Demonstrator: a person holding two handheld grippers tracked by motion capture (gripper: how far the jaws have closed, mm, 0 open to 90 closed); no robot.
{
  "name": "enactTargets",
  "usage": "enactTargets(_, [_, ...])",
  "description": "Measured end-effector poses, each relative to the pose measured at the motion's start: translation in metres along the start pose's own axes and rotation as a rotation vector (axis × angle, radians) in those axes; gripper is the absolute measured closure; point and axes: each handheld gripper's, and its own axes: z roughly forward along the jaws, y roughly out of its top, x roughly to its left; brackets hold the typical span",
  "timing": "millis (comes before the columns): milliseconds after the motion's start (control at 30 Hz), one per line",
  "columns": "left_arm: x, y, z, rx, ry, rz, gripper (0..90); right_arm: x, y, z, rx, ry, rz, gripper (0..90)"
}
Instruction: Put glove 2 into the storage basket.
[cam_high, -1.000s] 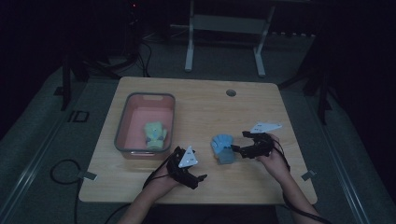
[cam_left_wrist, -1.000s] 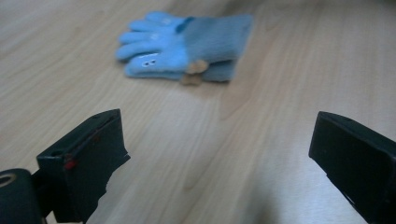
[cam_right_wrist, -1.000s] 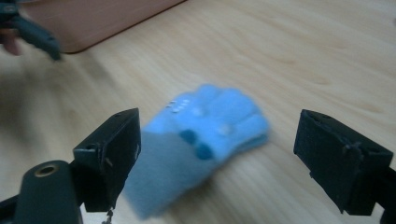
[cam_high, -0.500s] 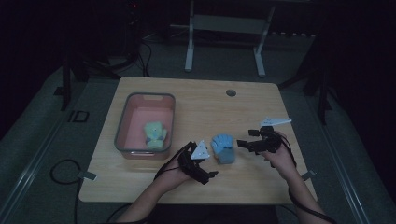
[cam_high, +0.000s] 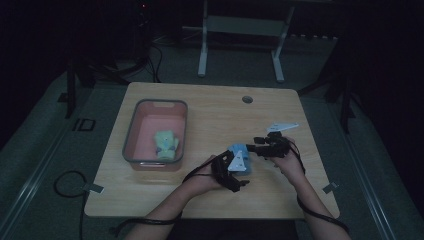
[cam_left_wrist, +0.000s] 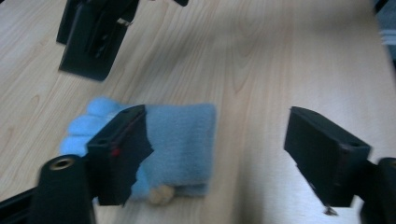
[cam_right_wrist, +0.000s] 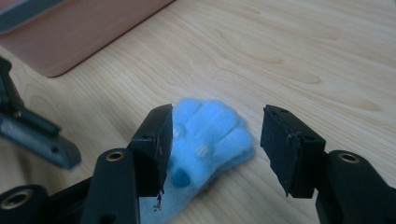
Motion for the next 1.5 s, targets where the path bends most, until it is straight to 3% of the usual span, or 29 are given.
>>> enactTargets(267, [0.002,-0.013,0.016,0.079,0.038,0.064,32.5,-0.008,-0.002,0.029,0.062,-0.022,0.033,32.6])
enactTargets(600, [0.006,-0.018,0.026,0.101,0.041,0.066,43.3,-0.004,-0.011,0.05,0.13,-0.036,0.029,29.1])
enactTargets(700, [0.008,-0.017,0.027,0.111,0.05,0.068,52.7,-0.002,-0.013,0.051,0.136,-0.049,0.024,28.7])
enactTargets(833, [0.012,-0.018,0.026,0.107,0.031,0.057,64.0,0.0,-0.014,0.05,0.146,-0.057,0.014,29.5])
enactTargets(967, [0.015,-0.02,0.024,0.095,0.02,0.038,71.5,0.001,-0.014,0.049,0.15,-0.053,-0.005,36.2])
enactTargets(1200, [0.018,-0.017,0.023,0.109,0.002,0.029,74.7,0.004,-0.014,0.048,0.166,0.043,-0.005,69.4])
enactTargets(1233, [0.018,-0.018,0.023,0.105,-0.001,0.023,74.9,0.004,-0.015,0.049,0.172,0.062,0.003,70.8])
enactTargets(1500, [0.021,-0.019,0.013,0.095,0.003,0.006,76.2,0.004,-0.013,0.047,0.149,0.083,0.051,77.2])
